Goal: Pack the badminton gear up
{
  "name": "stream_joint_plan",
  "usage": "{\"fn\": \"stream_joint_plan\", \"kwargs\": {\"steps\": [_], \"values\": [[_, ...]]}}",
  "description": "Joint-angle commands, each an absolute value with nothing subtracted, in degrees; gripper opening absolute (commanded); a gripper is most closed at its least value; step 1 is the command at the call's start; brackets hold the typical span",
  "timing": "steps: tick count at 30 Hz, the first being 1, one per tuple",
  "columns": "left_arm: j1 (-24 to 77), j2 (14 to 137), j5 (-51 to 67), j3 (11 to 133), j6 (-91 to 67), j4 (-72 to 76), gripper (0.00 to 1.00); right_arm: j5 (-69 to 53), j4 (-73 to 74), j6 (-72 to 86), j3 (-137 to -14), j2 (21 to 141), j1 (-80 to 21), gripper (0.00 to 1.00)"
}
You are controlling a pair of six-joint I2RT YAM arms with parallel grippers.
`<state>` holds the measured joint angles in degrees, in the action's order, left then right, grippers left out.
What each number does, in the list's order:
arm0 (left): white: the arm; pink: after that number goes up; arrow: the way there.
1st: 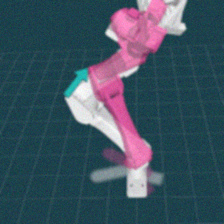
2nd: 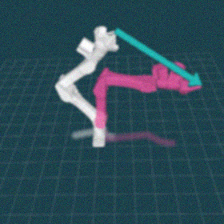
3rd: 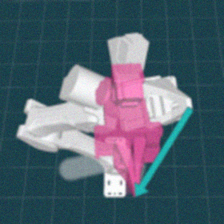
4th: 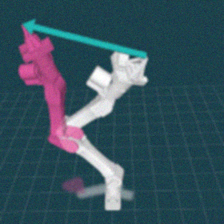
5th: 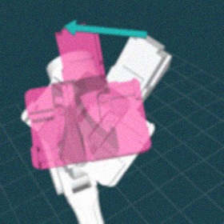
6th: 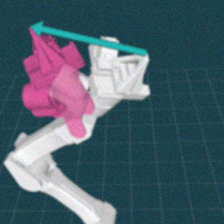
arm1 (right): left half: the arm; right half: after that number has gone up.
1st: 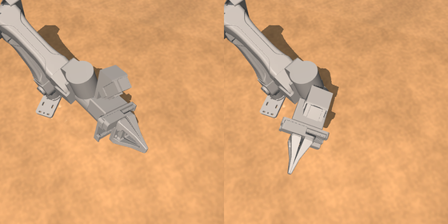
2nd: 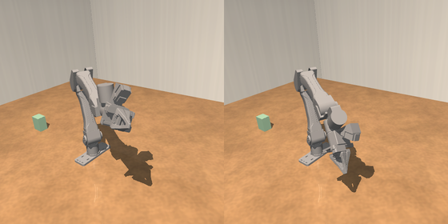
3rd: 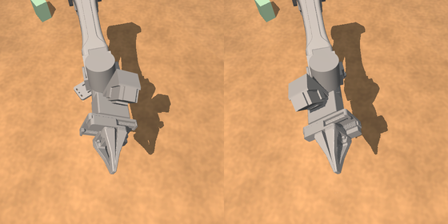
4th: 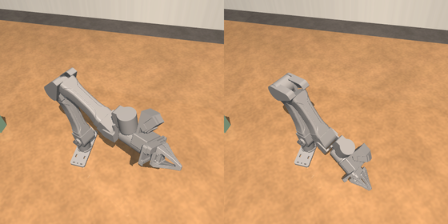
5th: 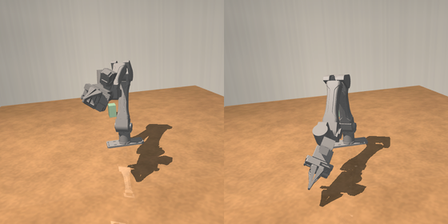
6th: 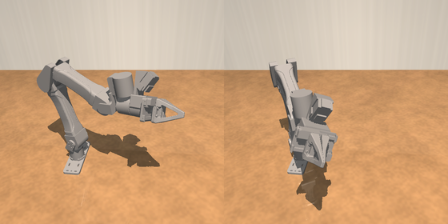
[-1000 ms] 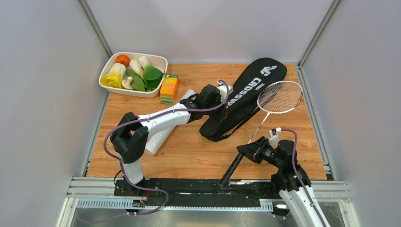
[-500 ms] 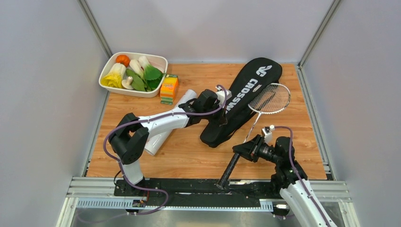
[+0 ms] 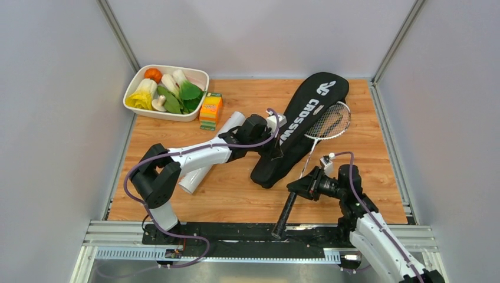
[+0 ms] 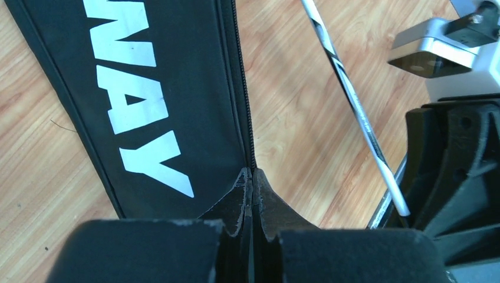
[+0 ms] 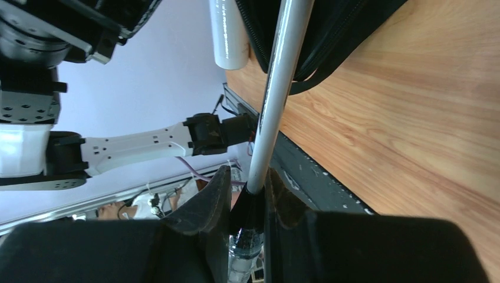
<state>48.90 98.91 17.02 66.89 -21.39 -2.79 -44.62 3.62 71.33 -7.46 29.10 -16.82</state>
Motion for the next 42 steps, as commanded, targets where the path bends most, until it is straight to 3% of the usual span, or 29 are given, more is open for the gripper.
{"fn": "stream_joint_plan", "kwargs": {"steps": [1, 17, 24, 42], "values": [[49.10, 95.44, 20.42, 65.46, -20.46, 1.79, 0.00, -43.63, -3.32, 59.76, -12.44, 35.27, -17.05, 0.00], [49.04, 93.88, 25.06, 61.08, -18.72, 4.44, 0.00, -43.58, -8.54, 51.65, -21.16, 56.98, -14.22, 0.00], [49.05, 92.56, 26.19, 59.06, -19.19, 5.35, 0.00, -36.63, -10.73, 47.04, -24.03, 63.60, -13.36, 0.00], [49.17, 90.98, 31.64, 50.91, -32.45, 19.60, 0.00, -24.38, -28.13, 56.78, -24.77, 78.17, -13.43, 0.00]]}}
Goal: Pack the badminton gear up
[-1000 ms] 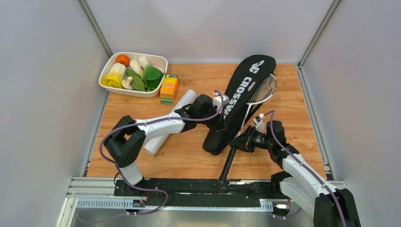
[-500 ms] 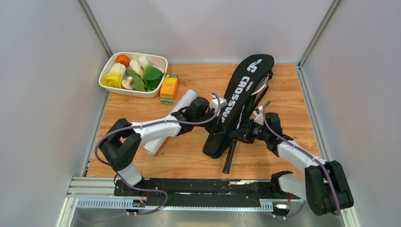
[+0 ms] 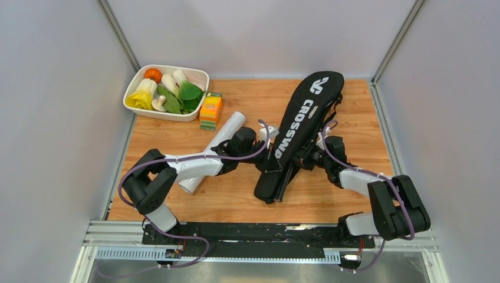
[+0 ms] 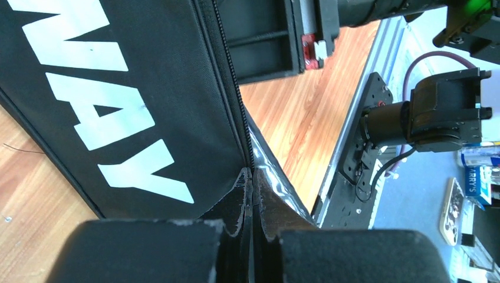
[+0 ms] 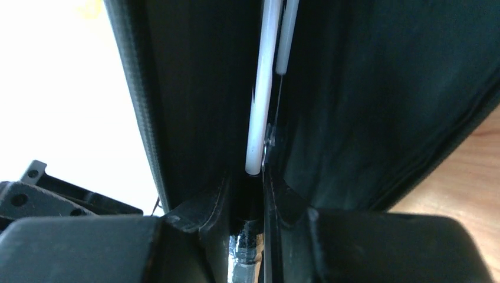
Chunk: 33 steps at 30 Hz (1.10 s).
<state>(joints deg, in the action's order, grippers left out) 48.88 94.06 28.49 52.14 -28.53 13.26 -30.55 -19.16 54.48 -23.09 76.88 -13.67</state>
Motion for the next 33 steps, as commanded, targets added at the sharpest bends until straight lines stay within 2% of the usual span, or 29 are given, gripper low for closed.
{"fn": "stream_joint_plan", "kwargs": {"steps": [1, 16, 19, 22, 24, 29, 33], "values": [[49.15, 90.88, 31.71, 50.68, -32.75, 20.26, 0.00, -23.36, -28.54, 57.11, -24.75, 78.55, -13.42, 0.00], [50.93, 90.03, 30.03, 49.46, -38.94, 24.42, 0.00, -14.47, -36.45, 59.40, -27.96, 89.90, -15.32, 0.02], [50.95, 90.36, 27.73, 49.92, -37.14, 21.49, 0.00, -13.55, -35.07, 59.02, -28.84, 89.63, -17.12, 0.13], [50.98, 90.79, 24.32, 50.48, -35.57, 17.52, 0.00, -11.64, -26.28, 57.38, -30.37, 86.22, -18.08, 0.37], [50.92, 91.36, 23.22, 50.95, -34.51, 15.86, 0.00, -9.94, -18.63, 56.61, -30.50, 82.76, -18.08, 0.47], [50.98, 93.52, 21.91, 51.38, -34.22, 14.67, 0.00, -6.08, -6.00, 53.42, -29.41, 73.96, -18.10, 0.63], [50.97, 94.67, 21.27, 51.49, -34.41, 14.61, 0.01, -4.03, -0.55, 51.27, -28.25, 67.81, -17.69, 0.67]]}}
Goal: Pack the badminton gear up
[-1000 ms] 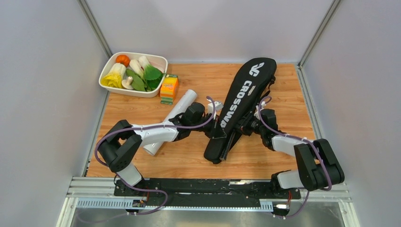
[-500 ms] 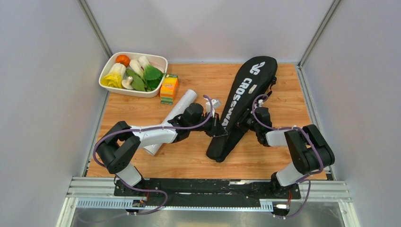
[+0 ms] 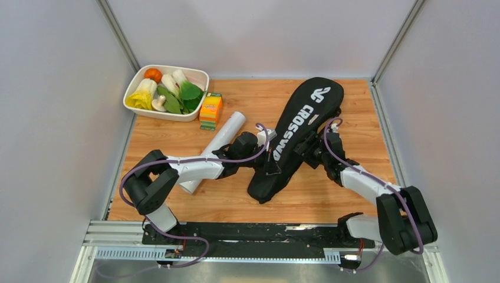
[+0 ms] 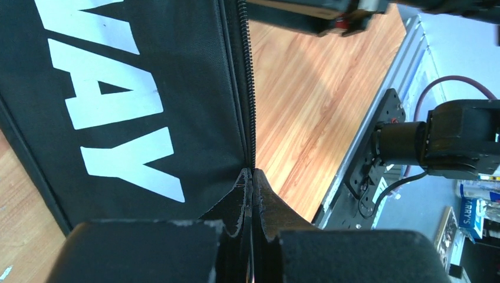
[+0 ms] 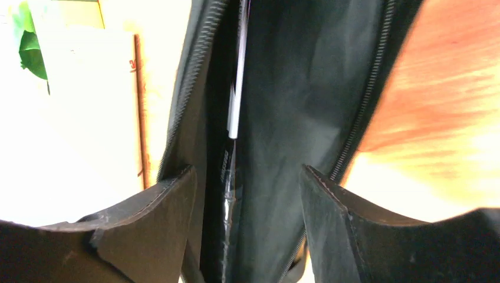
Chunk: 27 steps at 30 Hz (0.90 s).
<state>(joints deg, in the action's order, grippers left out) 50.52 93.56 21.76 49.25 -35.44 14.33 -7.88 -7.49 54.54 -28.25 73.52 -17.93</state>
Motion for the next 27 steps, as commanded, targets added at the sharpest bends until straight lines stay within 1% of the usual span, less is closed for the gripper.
{"fn": "stream_joint_plan", "kwargs": {"steps": [1, 3, 4, 5, 6, 7, 8, 10, 15, 21, 27], "values": [[50.97, 94.80, 20.92, 51.50, -34.34, 14.24, 0.03, -3.53, -0.28, 50.84, -28.10, 66.56, -17.48, 0.68], [50.95, 95.18, 20.68, 51.41, -34.19, 13.77, 0.13, -2.67, 2.28, 50.21, -28.04, 64.57, -16.88, 0.69], [50.97, 95.18, 20.58, 51.33, -34.01, 13.33, 0.23, -1.97, 2.55, 49.98, -28.10, 63.73, -16.78, 0.70], [51.06, 95.21, 20.15, 51.33, -33.97, 13.12, 0.27, -1.29, 2.63, 49.59, -28.29, 63.06, -16.64, 0.74], [51.17, 95.20, 19.96, 51.26, -33.76, 12.51, 0.36, -0.71, 2.71, 49.16, -28.49, 62.46, -16.54, 0.80], [51.21, 95.11, 19.49, 51.25, -33.62, 12.14, 0.39, -0.11, 2.66, 48.55, -28.86, 62.12, -16.39, 0.84], [51.36, 95.10, 19.28, 51.31, -33.32, 11.34, 0.45, 1.06, 2.69, 48.07, -29.32, 62.01, -16.25, 0.86], [51.73, 94.87, 18.58, 51.38, -32.83, 10.24, 0.49, 3.55, 2.52, 47.10, -30.45, 62.53, -15.65, 0.88], [52.64, 95.29, 16.77, 51.22, -32.20, 7.82, 0.49, 2.34, 1.45, 42.83, -34.67, 68.83, -12.41, 0.89], [53.44, 95.39, 11.70, 50.25, -30.64, 3.65, 0.49, -4.46, 0.60, 39.40, -38.67, 78.67, -9.53, 0.84], [53.50, 91.72, 7.32, 49.19, -30.34, 0.58, 0.50, -6.99, -2.57, 38.85, -40.07, 85.82, -9.18, 0.78]]}}
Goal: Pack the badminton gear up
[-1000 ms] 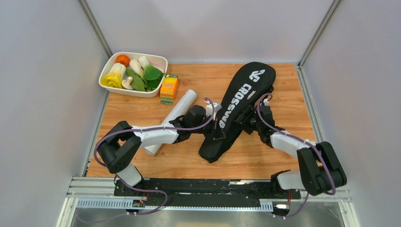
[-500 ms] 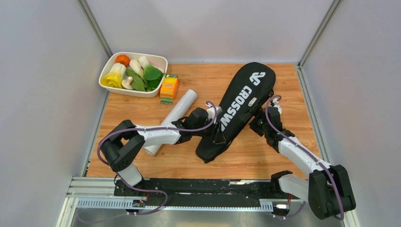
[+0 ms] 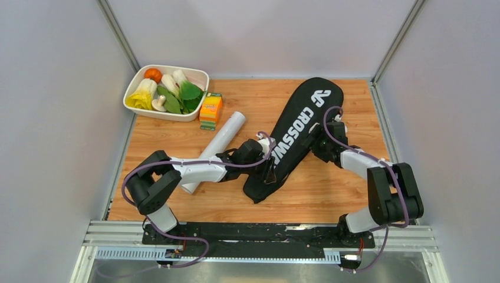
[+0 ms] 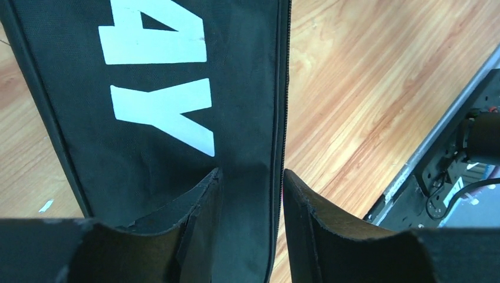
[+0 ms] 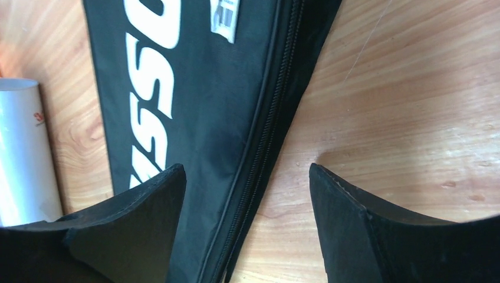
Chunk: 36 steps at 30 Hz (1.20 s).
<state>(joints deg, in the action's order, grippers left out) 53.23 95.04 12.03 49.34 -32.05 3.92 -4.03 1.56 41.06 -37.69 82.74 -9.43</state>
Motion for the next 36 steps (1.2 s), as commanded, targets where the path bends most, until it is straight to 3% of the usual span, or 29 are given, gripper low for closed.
{"fn": "stream_joint_plan", "kwargs": {"steps": [1, 3, 6, 12, 17, 24, 36], "values": [[53.47, 90.95, 5.21, 49.15, -30.29, -1.28, 0.51, -7.09, -3.05, 38.99, -40.00, 86.69, -9.18, 0.77], [53.40, 88.25, 1.86, 48.93, -29.93, -3.52, 0.53, -7.29, -3.83, 39.47, -39.80, 88.10, -9.16, 0.74], [53.20, 83.18, -2.28, 48.01, -29.35, -7.37, 0.71, -7.77, -5.54, 40.41, -38.75, 89.17, -9.21, 0.70], [53.15, 72.15, -5.66, 42.85, -28.64, -9.98, 0.84, -8.98, -10.01, 43.07, -36.28, 90.69, -9.12, 0.61], [53.24, 65.50, -6.41, 41.90, -20.28, -15.87, 0.84, -11.31, -12.15, 46.31, -35.45, 90.67, -9.02, 0.35], [55.51, 61.25, -8.25, 46.92, -2.69, -24.72, 0.75, -17.35, -16.43, 53.76, -34.29, 84.55, -9.02, 0.00], [63.03, 47.28, -0.41, 32.85, 17.98, -14.28, 0.77, -20.78, -13.10, 64.41, -38.03, 78.06, -8.49, 0.00]]}}
